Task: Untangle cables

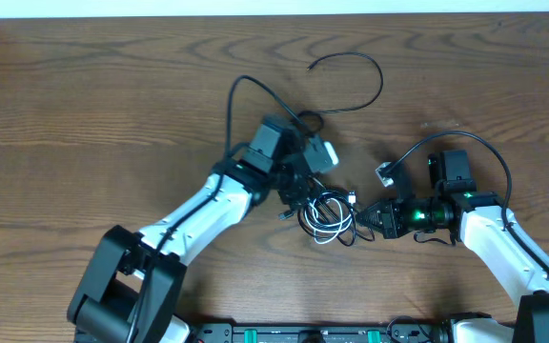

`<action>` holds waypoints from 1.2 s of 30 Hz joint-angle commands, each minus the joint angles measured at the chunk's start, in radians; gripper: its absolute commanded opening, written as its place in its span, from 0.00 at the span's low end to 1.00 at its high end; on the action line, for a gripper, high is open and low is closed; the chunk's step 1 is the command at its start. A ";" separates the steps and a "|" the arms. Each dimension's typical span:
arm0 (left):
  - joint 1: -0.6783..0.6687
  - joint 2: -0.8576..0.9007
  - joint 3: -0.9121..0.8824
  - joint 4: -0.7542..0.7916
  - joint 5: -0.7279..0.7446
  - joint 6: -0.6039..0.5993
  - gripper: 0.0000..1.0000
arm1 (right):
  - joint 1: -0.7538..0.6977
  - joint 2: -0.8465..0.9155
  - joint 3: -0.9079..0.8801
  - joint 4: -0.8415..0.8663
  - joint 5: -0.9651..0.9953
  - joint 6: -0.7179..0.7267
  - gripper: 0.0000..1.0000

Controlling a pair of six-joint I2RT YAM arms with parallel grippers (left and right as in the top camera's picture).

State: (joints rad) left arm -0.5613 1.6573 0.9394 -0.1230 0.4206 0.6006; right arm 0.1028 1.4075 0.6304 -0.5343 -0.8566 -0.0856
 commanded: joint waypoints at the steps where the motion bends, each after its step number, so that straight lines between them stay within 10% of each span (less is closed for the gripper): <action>1: -0.042 0.032 0.014 0.000 0.013 0.035 0.85 | -0.006 0.003 0.002 -0.001 -0.024 -0.024 0.02; 25: -0.119 0.229 0.014 0.175 0.013 0.035 0.85 | -0.011 0.003 0.002 -0.061 -0.025 -0.025 0.01; 28: -0.119 0.252 0.014 0.197 0.013 0.035 0.56 | -0.011 0.003 0.002 -0.069 -0.025 -0.025 0.01; 31: -0.118 0.247 0.014 0.243 0.003 0.034 0.08 | -0.011 0.003 0.002 -0.074 -0.025 -0.024 0.01; 36: -0.118 0.214 0.014 0.348 -0.170 -0.110 0.08 | -0.011 0.003 0.002 -0.090 -0.024 -0.025 0.02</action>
State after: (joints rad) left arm -0.6899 1.8999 0.9398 0.1768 0.4122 0.6098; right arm 0.0967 1.4075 0.6308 -0.6075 -0.8566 -0.0921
